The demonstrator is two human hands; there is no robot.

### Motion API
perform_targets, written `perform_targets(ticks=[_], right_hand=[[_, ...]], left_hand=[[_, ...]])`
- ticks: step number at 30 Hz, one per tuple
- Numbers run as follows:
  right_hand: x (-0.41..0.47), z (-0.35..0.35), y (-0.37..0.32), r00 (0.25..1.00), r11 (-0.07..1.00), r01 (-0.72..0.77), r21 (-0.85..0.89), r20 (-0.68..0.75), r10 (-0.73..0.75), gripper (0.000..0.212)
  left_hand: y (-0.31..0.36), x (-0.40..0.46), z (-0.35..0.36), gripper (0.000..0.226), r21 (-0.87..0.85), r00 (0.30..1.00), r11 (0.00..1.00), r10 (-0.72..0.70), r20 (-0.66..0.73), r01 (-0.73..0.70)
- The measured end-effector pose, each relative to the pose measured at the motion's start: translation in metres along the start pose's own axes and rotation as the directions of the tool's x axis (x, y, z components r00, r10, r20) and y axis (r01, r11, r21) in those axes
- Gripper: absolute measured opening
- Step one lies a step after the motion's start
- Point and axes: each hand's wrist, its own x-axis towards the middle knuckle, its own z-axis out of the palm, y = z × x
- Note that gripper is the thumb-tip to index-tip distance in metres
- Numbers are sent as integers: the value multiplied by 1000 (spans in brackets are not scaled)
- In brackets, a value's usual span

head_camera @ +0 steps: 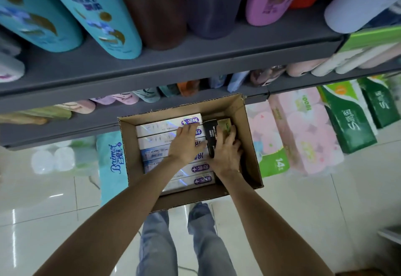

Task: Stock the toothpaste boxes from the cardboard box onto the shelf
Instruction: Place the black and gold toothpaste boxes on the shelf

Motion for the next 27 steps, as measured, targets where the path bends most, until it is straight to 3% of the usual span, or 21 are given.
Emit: perform_targets(ticks=[2, 4, 7, 9, 11, 12, 15, 17, 18, 21, 24, 27], right_hand=[[-3, -1, -4, 995, 1000, -8, 10, -98, 9, 89], [-10, -9, -9, 976, 1000, -4, 10, -215, 6, 92], [-26, -30, -11, 916, 991, 61, 123, -402, -7, 91], [-38, -43, -14, 888, 962, 159, 220, -457, -42, 87], [-44, -46, -19, 902, 918, 265, 296, -412, -128, 85], [-44, -44, -22, 916, 897, 300, 324, -360, -176, 84], [-35, -26, -25, 933, 882, 356, 310, -167, -318, 87], [-29, -12, -22, 899, 879, 437, 193, -67, -432, 90], [-26, -7, -19, 881, 867, 469, 170, -17, -473, 92], [-18, -5, -9, 855, 824, 473, 313, 64, -515, 84], [-8, -13, 1, 854, 793, 398, 461, 131, -504, 70], [-2, -19, 7, 857, 809, 333, 485, 202, -473, 74]], left_hand=[[10, 8, 2, 64, -246, 997, 967, -61, 49, 71], [20, 11, -4, 69, -492, 988, 857, -125, 92, 155], [33, -3, -21, 63, -827, 969, 509, -186, 164, 238], [34, -19, -34, 57, -921, 959, 285, -177, 222, 265], [28, -32, -44, 57, -950, 953, 162, -193, 234, 266], [23, -37, -48, 60, -948, 954, 211, -232, 188, 238], [-8, -47, -47, 62, -722, 936, 670, -341, -91, 174], [-33, -56, -45, 59, -437, 944, 896, -208, -255, 79], [-43, -59, -44, 58, -291, 959, 957, -78, -271, -5], [-58, -67, -39, 62, 37, 949, 952, 306, -70, -304], [-56, -70, -34, 69, 312, 927, 876, 371, 54, -369], [-51, -68, -28, 64, 455, 914, 819, 405, -29, -348]])
